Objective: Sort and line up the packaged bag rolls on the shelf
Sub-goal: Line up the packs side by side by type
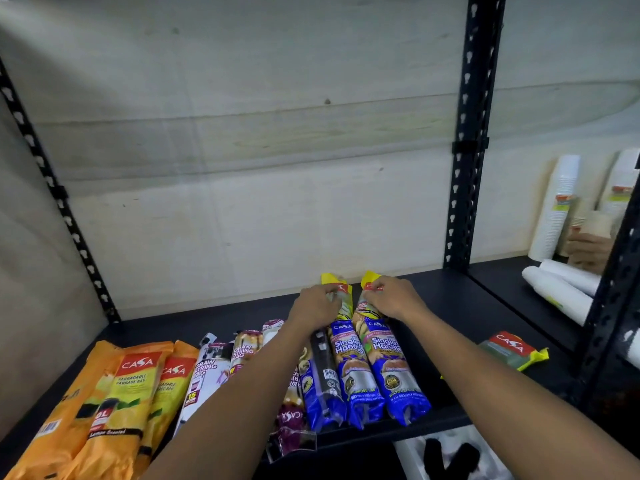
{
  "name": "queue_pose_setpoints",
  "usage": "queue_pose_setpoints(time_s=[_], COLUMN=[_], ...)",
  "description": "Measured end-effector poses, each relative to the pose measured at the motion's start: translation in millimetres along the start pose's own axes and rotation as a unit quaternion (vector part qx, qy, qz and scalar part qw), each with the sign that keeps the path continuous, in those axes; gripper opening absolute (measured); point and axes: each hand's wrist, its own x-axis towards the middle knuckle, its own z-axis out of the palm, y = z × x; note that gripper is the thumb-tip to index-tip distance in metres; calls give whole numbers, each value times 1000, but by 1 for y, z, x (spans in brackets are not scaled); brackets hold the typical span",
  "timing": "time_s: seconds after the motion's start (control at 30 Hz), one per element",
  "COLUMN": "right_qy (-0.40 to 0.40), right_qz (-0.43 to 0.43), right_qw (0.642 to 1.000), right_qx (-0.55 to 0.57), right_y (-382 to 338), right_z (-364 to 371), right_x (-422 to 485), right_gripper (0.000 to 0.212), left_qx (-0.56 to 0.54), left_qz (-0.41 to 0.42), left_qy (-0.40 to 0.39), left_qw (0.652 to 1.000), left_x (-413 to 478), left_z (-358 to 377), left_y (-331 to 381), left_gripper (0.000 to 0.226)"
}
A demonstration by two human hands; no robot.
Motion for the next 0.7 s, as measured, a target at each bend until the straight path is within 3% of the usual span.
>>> queue_pose_setpoints(time_s=[0.23, 0.4, 0.57, 0.7], right_qy=[17, 52, 116, 132], right_qz=[4, 19, -27, -45], right_qw=[1000, 995, 986, 982], right_qx=[-2, 79, 116, 126], right_y=[0, 5, 1, 5], right_z=[2, -6, -30, -54], right_x=[15, 21, 25, 18], right_gripper=[29, 35, 34, 33], left_qx=[-59, -94, -128, -148], left_qz=[-21, -4, 49, 77], left_qy=[40, 74, 136, 140], left_qw=[997, 993, 981, 976], left_x=[8, 12, 13, 7], left_z=[6, 8, 1, -6], left_y=[6, 11, 32, 54], left_gripper=[19, 24, 26, 25])
